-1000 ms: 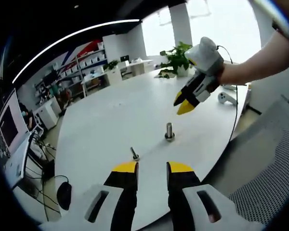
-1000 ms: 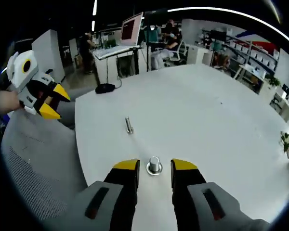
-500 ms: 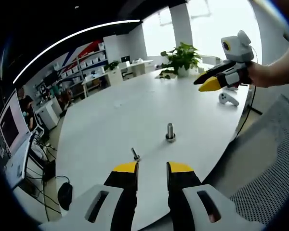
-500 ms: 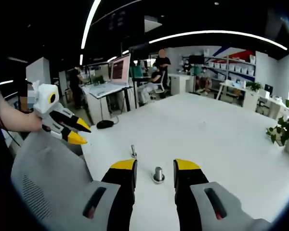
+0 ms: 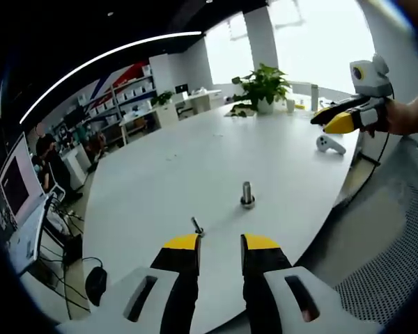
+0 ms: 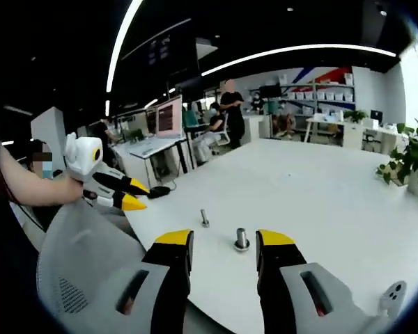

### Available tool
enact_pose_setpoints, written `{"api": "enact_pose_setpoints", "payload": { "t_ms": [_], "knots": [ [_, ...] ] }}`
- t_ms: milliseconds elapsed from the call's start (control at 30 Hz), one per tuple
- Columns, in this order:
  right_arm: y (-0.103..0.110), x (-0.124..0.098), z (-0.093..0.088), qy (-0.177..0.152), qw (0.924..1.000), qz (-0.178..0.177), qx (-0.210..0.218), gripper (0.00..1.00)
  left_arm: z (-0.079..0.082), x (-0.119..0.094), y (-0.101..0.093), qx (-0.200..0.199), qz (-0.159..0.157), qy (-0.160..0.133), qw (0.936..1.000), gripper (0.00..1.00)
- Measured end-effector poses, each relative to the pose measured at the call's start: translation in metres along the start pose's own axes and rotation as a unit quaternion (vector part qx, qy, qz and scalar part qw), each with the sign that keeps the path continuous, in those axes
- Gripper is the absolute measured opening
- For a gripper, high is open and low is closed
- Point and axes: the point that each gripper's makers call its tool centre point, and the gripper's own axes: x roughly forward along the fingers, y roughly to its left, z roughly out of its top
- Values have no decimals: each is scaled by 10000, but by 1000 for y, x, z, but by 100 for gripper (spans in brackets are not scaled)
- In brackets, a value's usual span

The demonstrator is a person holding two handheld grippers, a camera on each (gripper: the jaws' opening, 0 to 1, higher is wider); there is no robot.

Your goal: Place the washer onto the threaded stud by aligning its center hole with the stud, sliding it down to the base, and recovering from edge contact or off-axis alignment until the washer reaches the visible bottom stop.

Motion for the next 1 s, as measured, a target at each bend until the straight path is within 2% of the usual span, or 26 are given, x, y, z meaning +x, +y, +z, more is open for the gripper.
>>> {"api": "enact_pose_setpoints", "payload": {
  "t_ms": [100, 433, 567, 733, 1000],
  "knots": [
    [3, -5, 5, -126, 9998, -112, -147, 41, 0, -1, 0, -11, 21, -17, 10000, 21],
    [6, -1, 0, -179, 9988, -182, -408, 42, 3, -3, -1, 61, 38, -91, 9999, 20],
    [11, 2, -9, 12, 9976, -125, -682, 42, 4, -3, 1, -58, 34, -122, 9999, 20],
    [12, 3, -15, 119, 9973, -63, -723, 42, 4, -2, 0, -63, 31, -136, 9999, 20],
    [5, 0, -17, 128, 9980, -196, -595, 42, 8, -4, 1, -169, 38, -239, 9996, 20]
  ]
}}
